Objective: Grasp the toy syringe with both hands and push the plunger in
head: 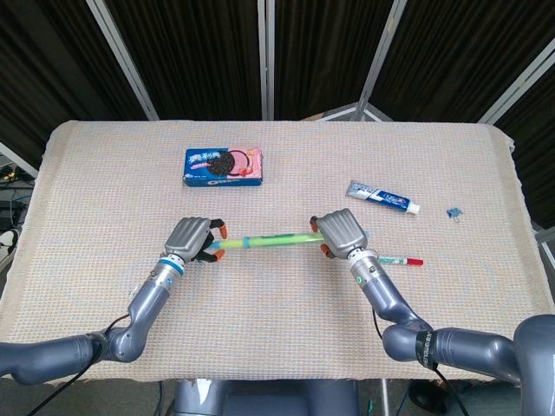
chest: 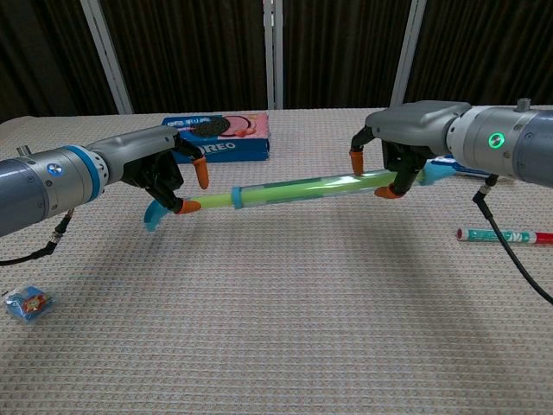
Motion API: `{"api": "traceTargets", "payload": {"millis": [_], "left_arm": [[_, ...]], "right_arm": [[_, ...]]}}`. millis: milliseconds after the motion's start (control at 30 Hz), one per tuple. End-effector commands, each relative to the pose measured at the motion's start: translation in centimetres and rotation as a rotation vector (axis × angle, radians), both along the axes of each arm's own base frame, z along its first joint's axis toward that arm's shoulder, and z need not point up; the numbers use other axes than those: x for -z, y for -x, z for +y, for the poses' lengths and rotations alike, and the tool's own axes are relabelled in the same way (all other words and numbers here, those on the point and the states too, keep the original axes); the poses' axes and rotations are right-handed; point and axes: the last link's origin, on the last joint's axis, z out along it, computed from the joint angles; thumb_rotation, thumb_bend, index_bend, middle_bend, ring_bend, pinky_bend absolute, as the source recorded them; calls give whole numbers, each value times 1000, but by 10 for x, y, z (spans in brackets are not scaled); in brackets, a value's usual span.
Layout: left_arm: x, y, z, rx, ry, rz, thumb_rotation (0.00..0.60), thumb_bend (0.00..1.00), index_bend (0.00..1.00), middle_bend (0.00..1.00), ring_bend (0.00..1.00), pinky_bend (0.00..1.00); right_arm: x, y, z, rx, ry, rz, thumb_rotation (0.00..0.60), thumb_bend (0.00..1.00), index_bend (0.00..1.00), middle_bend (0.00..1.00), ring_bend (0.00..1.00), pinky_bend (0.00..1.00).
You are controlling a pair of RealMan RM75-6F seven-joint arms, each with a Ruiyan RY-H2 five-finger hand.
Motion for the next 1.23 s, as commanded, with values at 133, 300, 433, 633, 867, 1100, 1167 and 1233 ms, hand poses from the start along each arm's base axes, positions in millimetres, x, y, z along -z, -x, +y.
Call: {"api": "traceTargets", "payload": {"millis": [133, 300, 433, 633, 867, 1100, 1167, 1233], "left_arm": [[-7, 14, 2, -25, -19, 8, 600, 44, 0, 940, 900, 1000], [-24, 29, 3, -43, -63, 8, 600, 45, 0, 929, 893, 1000], [-57, 51, 2, -56, -181, 6, 600, 38, 0, 788, 786, 924], [-119, 106, -29, -93, -389, 34, 600, 0, 0, 91, 137, 253], [-152, 146, -79, -155, -432, 29, 600, 0, 0, 0, 0, 0], [-173, 164, -120, -153, -445, 14, 600, 0, 0, 0, 0, 0], [-176, 166, -126, -151, -439, 14, 600, 0, 0, 0, 0, 0], [-178, 166, -130, -150, -439, 12, 600, 0, 0, 0, 0, 0]], "right_arm": [[-5, 8, -1, 2, 19, 22, 600, 0, 0, 985, 1000, 1000], [-17, 19, 1, 2, 47, 32, 600, 0, 0, 983, 1000, 1000], [-44, 36, 8, -17, 118, 15, 600, 0, 0, 938, 994, 1000], [-107, 95, 32, -79, 312, -54, 600, 0, 0, 598, 701, 817], [-138, 143, 65, -37, 381, -89, 600, 0, 0, 14, 29, 71], [-149, 174, 107, 42, 413, -88, 600, 0, 0, 0, 0, 0], [-150, 177, 115, 51, 422, -90, 600, 0, 0, 0, 0, 0], [-151, 180, 119, 59, 431, -91, 600, 0, 0, 0, 0, 0]]}}
